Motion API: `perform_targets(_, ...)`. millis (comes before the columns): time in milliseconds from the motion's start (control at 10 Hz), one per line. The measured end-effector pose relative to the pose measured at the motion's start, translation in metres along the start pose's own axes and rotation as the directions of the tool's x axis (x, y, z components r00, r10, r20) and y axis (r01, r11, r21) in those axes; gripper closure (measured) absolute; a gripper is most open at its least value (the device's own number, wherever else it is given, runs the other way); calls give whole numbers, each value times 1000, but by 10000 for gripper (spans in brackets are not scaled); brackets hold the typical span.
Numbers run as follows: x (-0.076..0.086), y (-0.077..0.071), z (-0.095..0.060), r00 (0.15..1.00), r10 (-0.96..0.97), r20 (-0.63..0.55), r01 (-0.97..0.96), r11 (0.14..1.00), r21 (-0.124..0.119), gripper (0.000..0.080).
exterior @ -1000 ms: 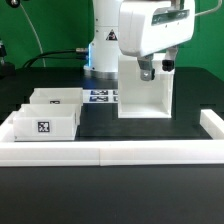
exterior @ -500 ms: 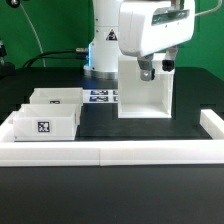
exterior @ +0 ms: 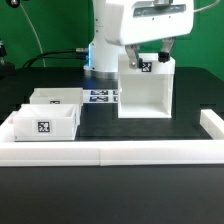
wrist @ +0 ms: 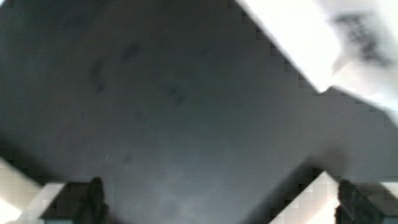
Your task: Assemble drawer
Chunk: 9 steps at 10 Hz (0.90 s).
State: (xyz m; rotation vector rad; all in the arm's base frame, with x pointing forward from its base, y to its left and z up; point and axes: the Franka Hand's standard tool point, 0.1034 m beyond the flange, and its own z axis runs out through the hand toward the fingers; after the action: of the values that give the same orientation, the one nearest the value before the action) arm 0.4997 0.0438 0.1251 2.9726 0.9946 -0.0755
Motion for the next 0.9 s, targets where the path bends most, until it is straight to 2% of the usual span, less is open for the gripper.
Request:
perform_targets(200,-14,-22,-9,986,166,34,-166,986,3,150)
perform_targets(300,-19,-35,-18,975,220,36,-220,975,-6,150)
perform_targets(700,-20,-34,-16,977,209,35,-209,978,-4,150)
perform_targets(800,-22,-34,-13,956,292,6,-292,956,2,150)
perform_targets(900,-31,-42,-8,915,404,3,-404,915,12,150)
